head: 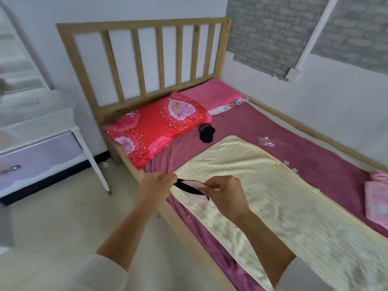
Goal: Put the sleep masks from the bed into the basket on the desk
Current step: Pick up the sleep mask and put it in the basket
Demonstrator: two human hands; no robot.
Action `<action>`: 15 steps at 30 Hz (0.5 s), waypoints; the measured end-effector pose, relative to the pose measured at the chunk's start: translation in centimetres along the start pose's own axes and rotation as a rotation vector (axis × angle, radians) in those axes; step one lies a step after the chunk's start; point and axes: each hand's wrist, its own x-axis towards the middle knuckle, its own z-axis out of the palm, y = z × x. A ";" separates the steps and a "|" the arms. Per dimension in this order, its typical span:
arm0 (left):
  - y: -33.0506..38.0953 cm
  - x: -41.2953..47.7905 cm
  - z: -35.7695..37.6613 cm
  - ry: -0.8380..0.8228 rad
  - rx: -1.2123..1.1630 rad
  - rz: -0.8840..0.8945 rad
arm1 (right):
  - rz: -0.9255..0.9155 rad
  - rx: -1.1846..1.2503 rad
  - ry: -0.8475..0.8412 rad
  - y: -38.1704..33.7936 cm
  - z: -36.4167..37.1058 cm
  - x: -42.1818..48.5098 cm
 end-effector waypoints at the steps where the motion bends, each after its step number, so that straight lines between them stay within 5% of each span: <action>1: -1.1 1.1 -2.3 0.024 -0.026 -0.031 | 0.027 0.058 -0.024 -1.6 1.9 0.7; 9: -6.5 7.8 -19.9 0.177 -0.301 -0.309 | 0.146 0.513 -0.133 -12.5 16.0 6.8; 15: -6.4 13.3 -27.9 0.213 -0.356 -0.259 | 0.026 0.481 -0.312 -19.3 22.8 14.9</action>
